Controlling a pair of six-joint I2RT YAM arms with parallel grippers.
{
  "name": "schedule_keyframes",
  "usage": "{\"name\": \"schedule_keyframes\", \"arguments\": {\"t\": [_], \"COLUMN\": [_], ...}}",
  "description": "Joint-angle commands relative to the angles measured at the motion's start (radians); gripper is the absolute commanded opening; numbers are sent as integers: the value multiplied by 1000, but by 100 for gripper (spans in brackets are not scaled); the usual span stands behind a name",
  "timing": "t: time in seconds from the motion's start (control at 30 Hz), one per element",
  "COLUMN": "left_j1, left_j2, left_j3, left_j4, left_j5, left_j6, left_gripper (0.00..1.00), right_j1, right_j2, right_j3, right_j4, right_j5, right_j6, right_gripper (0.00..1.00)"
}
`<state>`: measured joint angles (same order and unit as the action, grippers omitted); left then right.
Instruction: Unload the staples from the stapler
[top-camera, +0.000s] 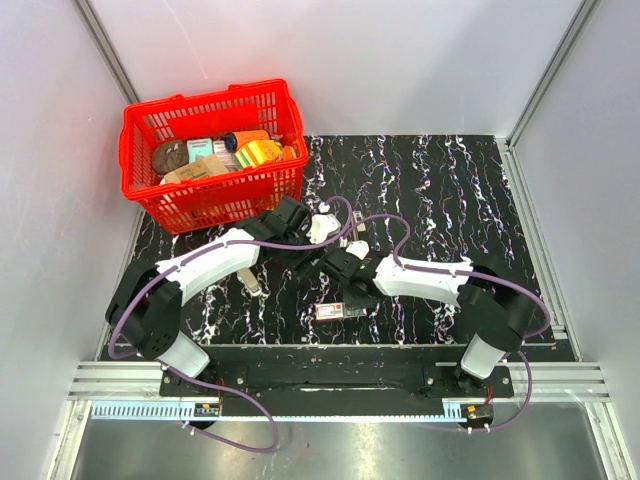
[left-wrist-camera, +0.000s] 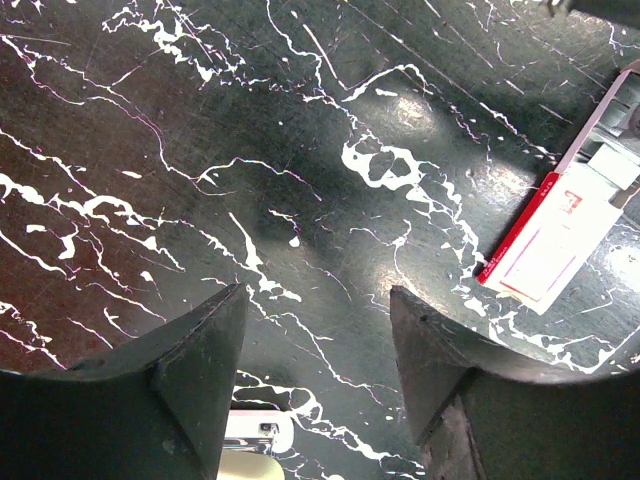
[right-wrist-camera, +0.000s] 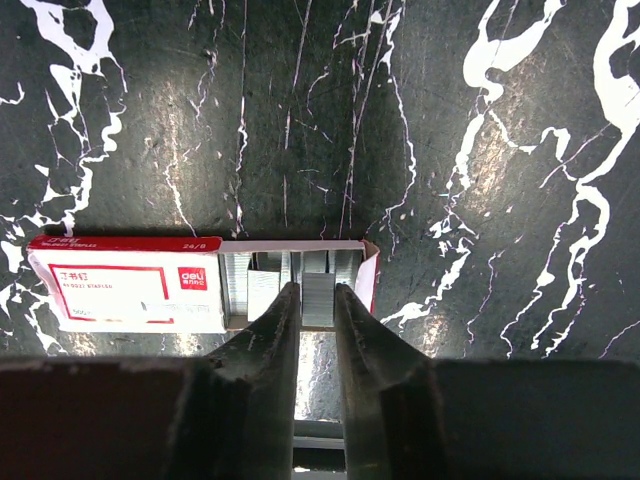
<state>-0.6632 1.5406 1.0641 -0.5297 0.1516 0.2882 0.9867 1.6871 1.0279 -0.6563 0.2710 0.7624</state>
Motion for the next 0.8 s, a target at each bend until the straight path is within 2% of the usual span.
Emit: {"name": "schedule_keyframes", "arguments": {"t": [0.0,0.17,0.5,0.67,0.77], "left_j1": [4,4,4,4,4], "left_j2": [-33,-33,-14,-2,4], "left_j3": [-3,-1,5,-3,-21], "left_j4": [11,10,8,10,16], "left_j5": [20,19,16,16,22], "left_j6": [3,6,23,60,95], "left_gripper": [64,65,64,64,64], "right_j1": [-10,-10,-17,-95,-157], "right_j2": [11,-1,-141,-231,-245], "right_j3": [37,26,54,-1,-70], "right_j4": [-3,0,-51,-45,10], "right_j5": [-1,-9,31,16,-61], "right_j6": [-8,-2,0,-11,-18], "right_gripper": [28,33,29,26,25]}}
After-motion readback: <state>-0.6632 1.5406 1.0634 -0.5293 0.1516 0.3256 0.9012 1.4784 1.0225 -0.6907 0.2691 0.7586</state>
